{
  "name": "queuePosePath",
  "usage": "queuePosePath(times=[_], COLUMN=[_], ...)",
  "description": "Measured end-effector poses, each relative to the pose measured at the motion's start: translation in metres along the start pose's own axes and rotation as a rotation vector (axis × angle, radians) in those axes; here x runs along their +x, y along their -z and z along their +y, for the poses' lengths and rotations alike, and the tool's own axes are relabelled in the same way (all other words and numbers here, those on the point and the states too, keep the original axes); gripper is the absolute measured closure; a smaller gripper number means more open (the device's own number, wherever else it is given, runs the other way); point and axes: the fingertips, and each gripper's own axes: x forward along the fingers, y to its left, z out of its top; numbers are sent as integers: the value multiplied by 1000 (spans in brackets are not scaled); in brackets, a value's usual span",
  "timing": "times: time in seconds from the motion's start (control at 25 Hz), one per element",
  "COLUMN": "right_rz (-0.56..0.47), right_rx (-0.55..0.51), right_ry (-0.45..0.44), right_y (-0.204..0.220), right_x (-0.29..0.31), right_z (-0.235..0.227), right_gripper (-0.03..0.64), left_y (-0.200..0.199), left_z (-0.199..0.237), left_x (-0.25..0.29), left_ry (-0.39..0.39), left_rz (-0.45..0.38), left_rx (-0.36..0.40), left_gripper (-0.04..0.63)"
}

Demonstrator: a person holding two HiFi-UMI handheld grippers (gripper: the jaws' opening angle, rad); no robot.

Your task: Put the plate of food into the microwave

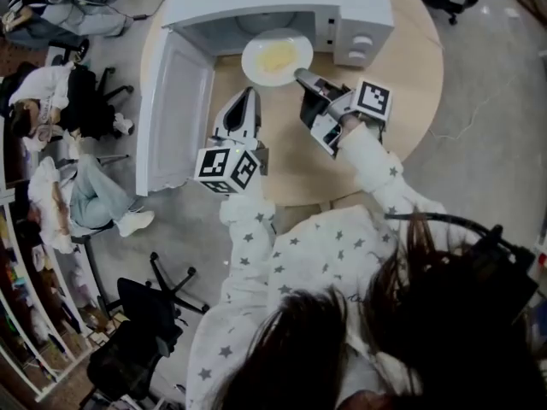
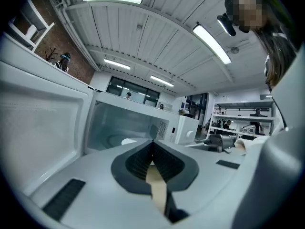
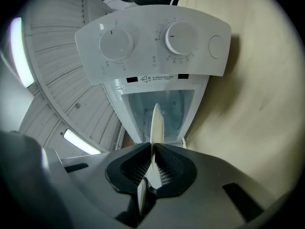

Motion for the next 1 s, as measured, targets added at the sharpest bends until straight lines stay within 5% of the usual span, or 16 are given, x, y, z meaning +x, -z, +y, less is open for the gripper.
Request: queuePosePath(times=[0.36, 0.64, 1.0], right_rz=[-171, -261, -283], right_rx=[44, 59, 94], right_ry=[-8, 7, 12], right_y=[-19, -28, -36], right_x=[-4, 0, 6], right_z=[-102, -130, -155], right_gripper=[596, 595, 595], left_y=[107, 134, 147], left_z=[7, 11, 17], left_x=[39, 63, 70], left_ry=[173, 274, 280], left_rz=[111, 158, 179], left_rx=[53, 58, 65], left_gripper=[594, 594, 595])
